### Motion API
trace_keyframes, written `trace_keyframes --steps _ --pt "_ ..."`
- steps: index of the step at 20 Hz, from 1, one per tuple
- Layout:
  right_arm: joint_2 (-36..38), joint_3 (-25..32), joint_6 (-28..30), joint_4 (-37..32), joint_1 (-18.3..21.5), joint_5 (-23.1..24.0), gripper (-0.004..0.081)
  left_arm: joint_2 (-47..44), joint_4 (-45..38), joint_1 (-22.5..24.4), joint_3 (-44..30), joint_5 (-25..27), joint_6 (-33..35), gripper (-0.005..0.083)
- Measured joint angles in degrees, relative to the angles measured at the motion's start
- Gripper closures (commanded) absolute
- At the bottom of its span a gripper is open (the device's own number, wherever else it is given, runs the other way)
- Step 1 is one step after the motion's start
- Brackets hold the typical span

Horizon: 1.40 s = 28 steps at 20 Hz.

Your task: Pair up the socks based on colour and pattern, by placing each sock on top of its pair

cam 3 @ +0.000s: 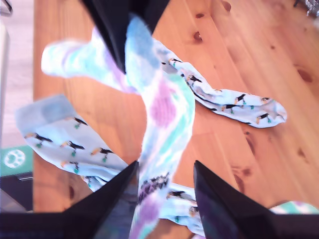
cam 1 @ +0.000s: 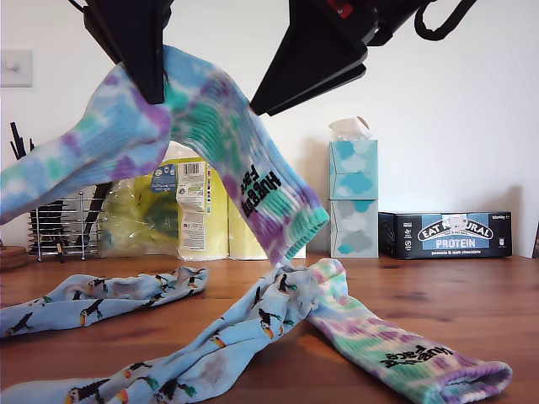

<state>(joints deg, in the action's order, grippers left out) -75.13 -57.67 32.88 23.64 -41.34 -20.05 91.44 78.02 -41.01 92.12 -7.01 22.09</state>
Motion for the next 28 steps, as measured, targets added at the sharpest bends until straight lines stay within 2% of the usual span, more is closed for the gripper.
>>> trace_keyframes --steps 8,9,10,11,13,15,17,21,25,28 --pt "-0.4 0.0 -1.6 -1.3 -1.9 -1.2 0.0431 0.0 -0.2 -0.1 0.0 -0.7 0.0 0.0798" --pt "-1.2 0.0 -1.6 -1.6 -1.9 -0.4 0.0514 0.0 -0.2 -0.2 0.0 -1.2 -0.1 0.0798" --pt "-2.6 -0.1 -1.7 -1.8 -1.9 0.9 0.0673 0.0 -0.2 -0.3 0.0 -1.8 -0.5 0.0798" --pt "-4.3 -0.2 -1.7 -1.8 -1.9 2.5 0.0785 0.0 -0.2 -0.5 0.0 -2.5 -0.7 0.0798" --pt "-7.2 -0.2 -2.0 -0.7 -1.9 4.0 0.0783 0.0 -0.2 -0.6 0.0 -5.2 -0.7 0.0798" --pt "-6.8 -0.2 -2.2 3.2 -1.8 4.2 0.0783 0.0 -0.7 -0.6 0.0 -5.6 -0.7 0.0784" --pt "-3.8 -0.2 -2.3 9.7 -1.0 4.1 0.0783 0.0 -2.4 0.0 0.0 -4.5 -0.7 0.0721" --pt "3.0 -1.8 -2.7 23.5 1.1 4.1 0.0783 0.0 -7.6 2.1 0.0 -3.8 -0.7 0.0514" --pt "3.1 -8.0 -2.8 37.6 2.3 2.9 0.0783 0.0 -9.0 2.9 0.0 -5.3 -0.7 0.0546" --pt "2.9 -13.2 -2.6 44.1 2.8 -0.2 0.0783 0.0 -7.5 2.5 0.0 -15.7 -0.7 0.0563"
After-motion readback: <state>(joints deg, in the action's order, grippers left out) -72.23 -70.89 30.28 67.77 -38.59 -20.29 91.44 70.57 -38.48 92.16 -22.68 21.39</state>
